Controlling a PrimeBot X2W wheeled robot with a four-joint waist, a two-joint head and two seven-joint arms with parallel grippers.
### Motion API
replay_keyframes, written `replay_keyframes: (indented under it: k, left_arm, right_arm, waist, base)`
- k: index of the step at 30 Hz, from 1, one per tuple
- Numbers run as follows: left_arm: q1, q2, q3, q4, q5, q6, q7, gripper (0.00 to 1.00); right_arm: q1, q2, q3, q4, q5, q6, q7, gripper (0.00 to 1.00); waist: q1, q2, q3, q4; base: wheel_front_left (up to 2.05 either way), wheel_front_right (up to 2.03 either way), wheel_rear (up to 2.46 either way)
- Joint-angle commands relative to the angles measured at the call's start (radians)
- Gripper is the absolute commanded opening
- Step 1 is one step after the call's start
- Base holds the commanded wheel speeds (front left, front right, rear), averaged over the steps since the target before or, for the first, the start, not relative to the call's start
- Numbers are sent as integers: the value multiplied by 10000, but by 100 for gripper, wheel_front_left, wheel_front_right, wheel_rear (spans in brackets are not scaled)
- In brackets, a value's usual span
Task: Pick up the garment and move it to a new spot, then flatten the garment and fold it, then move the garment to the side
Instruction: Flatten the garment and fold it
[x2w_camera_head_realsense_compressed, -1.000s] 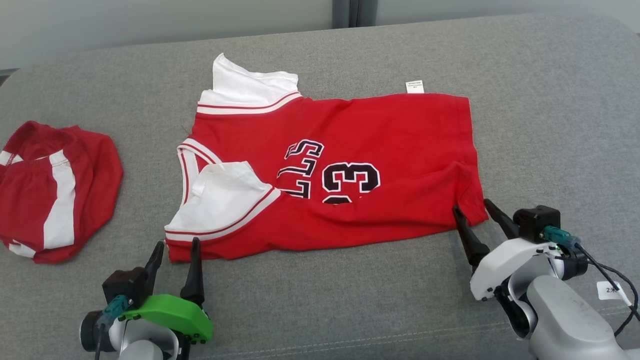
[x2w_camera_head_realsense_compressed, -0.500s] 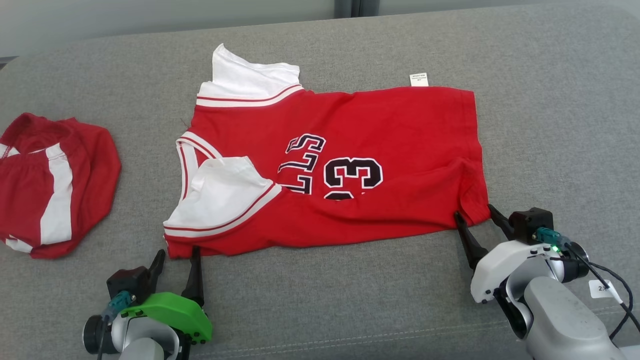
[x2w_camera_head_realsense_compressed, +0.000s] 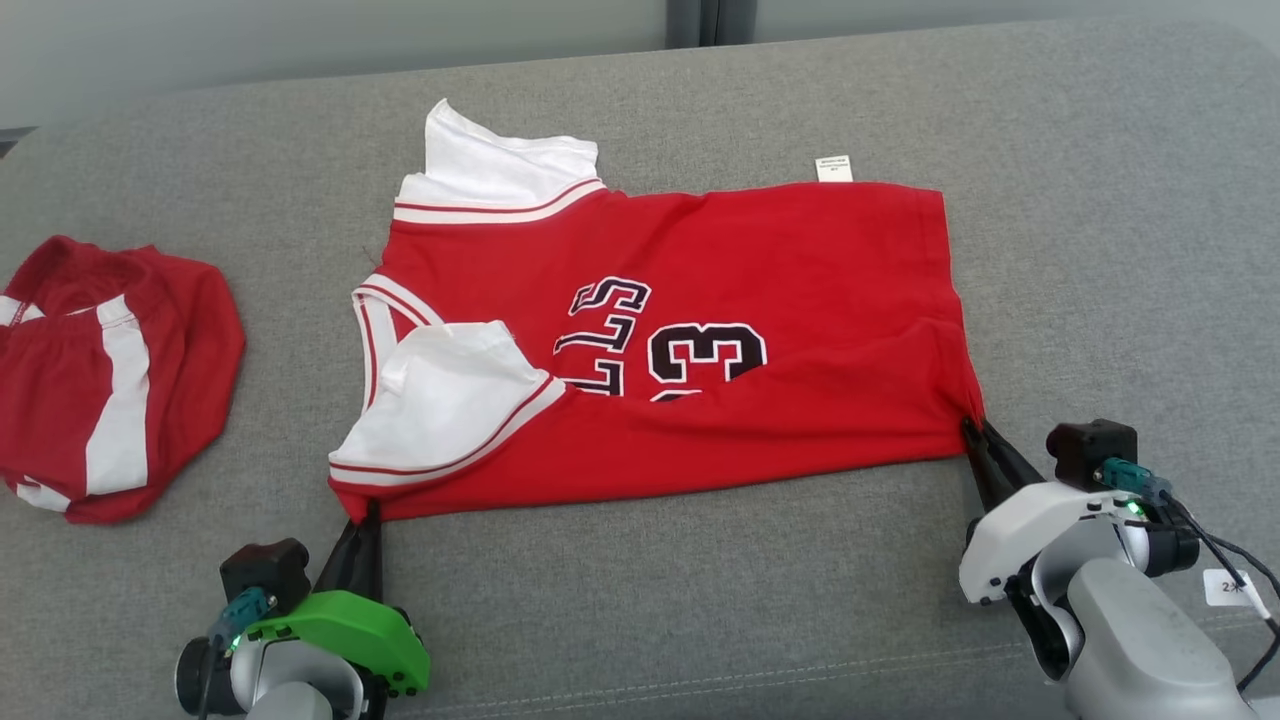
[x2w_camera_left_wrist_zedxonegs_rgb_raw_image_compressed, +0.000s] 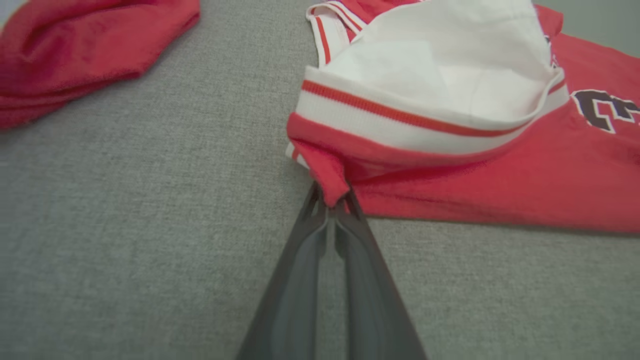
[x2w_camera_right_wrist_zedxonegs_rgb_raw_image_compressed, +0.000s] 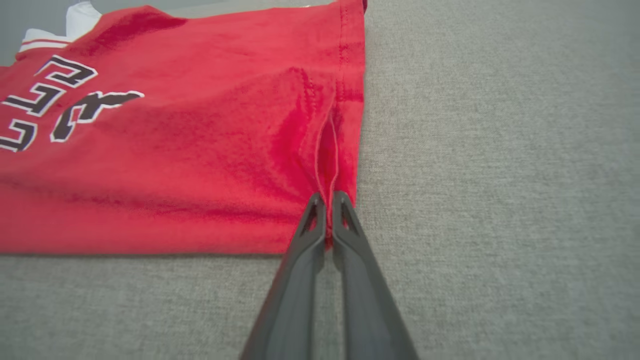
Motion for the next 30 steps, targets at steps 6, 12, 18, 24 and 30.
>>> replay_keyframes:
  k: [6,12,18,24,30]
  left_arm:
    - [652,94,198,-481,-144,-13,-14,0]
    - [1679,16,209,-1194,-285,4,-14,0]
    - [2728,-25,-45,-1850,-562,9,-15,0]
    - [3224,-33,-399,-2198,-954,99,-14,0]
    - [3107,-37,-725,-1825,-1065,209,-14,30]
  right_arm:
    - [768,-279,-236,-292,471,-13,-45,0]
    - [1663,-491,-388,-741,820,-16,-45,0]
    - [2505,-684,-406,-1186,1060,-16,0,0]
    - [2772,-701,-369,-1503,1188,-15,268,0]
    - [2642,-628,-325,-1223,1139,-13,416,80]
  waist:
    - [0,-1,-440,35]
    - [0,-1,-1002,-18]
    - [0,-1,-1475,-78]
    - [0,-1,-1561,-131]
    - [0,-1,-1635,-60]
  base:
    - [0,0,0]
    - [0,0,0]
    - [0,0,0]
    - [0,0,0]
    - [0,0,0]
